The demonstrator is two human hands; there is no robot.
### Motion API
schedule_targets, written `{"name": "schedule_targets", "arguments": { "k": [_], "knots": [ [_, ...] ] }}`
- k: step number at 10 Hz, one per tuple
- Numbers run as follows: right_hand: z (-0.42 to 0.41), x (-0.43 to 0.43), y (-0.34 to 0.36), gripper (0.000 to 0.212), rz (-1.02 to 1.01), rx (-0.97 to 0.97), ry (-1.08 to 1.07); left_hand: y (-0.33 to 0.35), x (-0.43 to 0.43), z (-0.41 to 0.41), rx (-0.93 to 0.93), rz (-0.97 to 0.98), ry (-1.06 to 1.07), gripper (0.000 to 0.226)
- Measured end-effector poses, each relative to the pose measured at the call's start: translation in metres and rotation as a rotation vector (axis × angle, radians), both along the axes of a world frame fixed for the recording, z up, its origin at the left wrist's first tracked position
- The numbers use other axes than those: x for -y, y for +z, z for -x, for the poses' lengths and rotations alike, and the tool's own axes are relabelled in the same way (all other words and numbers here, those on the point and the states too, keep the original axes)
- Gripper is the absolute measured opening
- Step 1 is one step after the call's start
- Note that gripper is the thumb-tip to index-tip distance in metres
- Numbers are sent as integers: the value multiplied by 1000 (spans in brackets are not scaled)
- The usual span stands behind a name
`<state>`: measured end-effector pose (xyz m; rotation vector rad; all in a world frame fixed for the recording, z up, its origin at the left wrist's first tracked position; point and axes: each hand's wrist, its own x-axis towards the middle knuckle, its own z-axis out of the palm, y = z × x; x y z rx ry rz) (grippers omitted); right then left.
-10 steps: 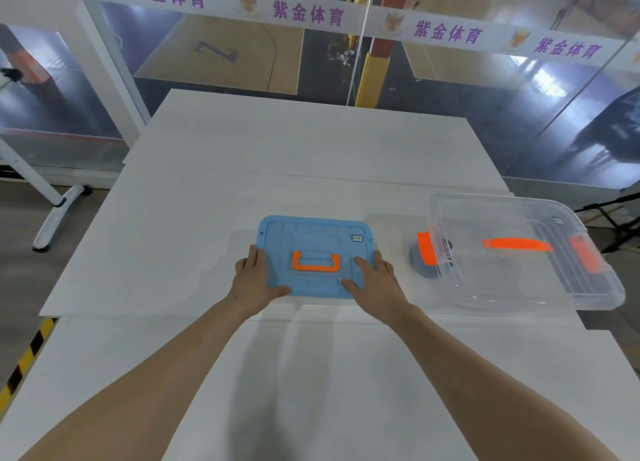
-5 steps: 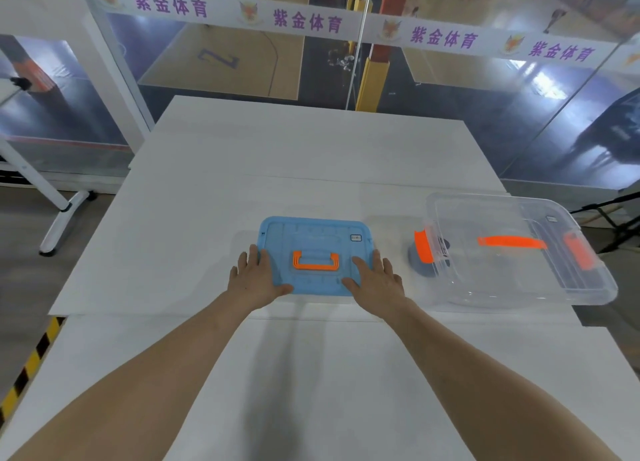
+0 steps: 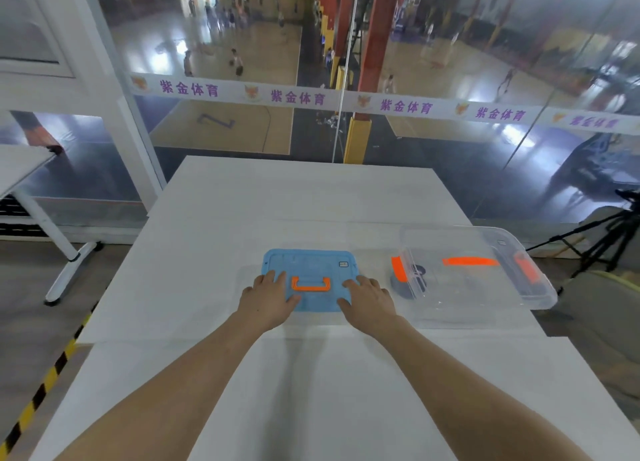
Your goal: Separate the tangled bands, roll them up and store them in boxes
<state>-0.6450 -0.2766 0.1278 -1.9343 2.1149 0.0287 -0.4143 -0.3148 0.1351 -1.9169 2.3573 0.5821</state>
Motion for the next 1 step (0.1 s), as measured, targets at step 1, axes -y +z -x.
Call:
{"name": "schedule_targets", "arguments": {
  "k": [1],
  "knots": [
    [8,0,33,52,60,-26,22,34,-4,9,23,68,-22,71]
  ]
}}
